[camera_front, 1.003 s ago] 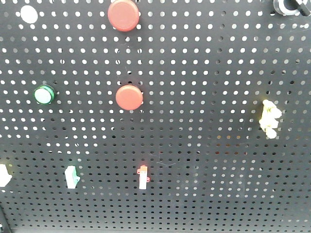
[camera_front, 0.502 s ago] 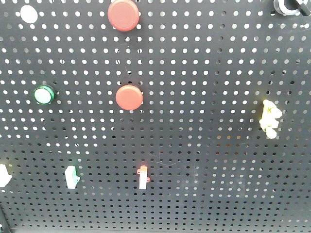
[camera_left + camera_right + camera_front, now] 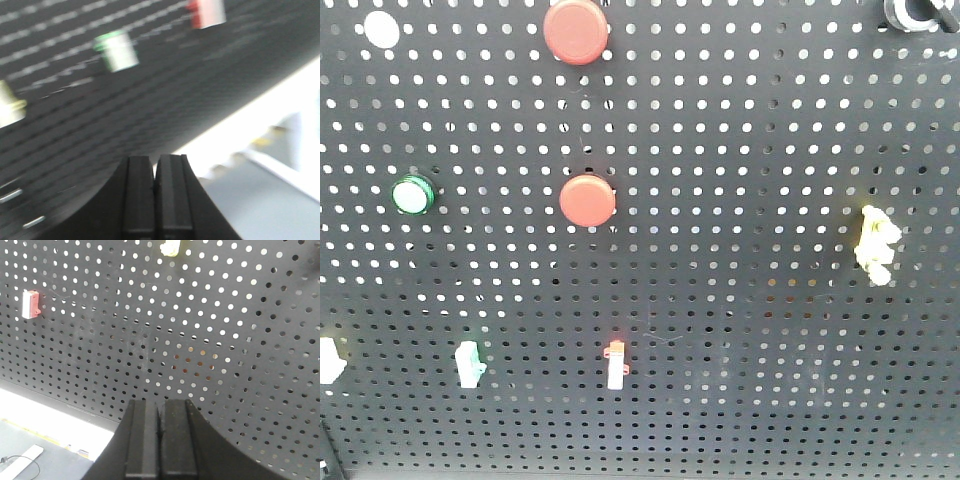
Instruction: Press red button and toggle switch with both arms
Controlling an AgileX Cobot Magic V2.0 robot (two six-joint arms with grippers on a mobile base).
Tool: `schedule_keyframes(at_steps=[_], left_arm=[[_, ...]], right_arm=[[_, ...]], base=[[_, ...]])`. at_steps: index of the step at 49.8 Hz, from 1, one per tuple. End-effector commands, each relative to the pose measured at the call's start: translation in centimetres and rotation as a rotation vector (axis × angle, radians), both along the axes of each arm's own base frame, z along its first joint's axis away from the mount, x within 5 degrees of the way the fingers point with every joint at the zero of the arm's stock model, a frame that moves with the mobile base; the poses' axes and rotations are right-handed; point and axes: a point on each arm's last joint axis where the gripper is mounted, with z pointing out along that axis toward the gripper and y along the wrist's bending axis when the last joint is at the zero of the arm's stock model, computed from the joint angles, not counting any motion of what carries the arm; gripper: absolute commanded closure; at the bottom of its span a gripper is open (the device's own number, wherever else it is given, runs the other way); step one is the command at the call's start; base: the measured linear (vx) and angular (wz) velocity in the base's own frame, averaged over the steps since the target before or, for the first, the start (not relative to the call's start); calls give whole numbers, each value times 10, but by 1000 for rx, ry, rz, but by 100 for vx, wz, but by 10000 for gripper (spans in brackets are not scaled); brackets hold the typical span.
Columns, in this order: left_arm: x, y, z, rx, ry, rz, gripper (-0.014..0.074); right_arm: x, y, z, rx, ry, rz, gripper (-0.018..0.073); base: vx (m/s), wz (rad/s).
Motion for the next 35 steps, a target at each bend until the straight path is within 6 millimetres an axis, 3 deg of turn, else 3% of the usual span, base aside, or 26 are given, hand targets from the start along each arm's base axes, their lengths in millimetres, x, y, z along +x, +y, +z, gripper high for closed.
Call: schedule_keyframes(at_steps=[1, 11, 35], left_arm=[[-3, 11, 5, -135, -189, 117, 595], [-12, 19, -38, -197, -87, 206, 595], [-15, 19, -45, -180, -22, 211, 595]], right_arm=[[0, -2, 13, 26, -69, -33, 562], [0, -2, 13, 26, -69, -33, 562], [0, -2, 13, 26, -70, -33, 562]], base=[[0, 0], [0, 0], [0, 0]])
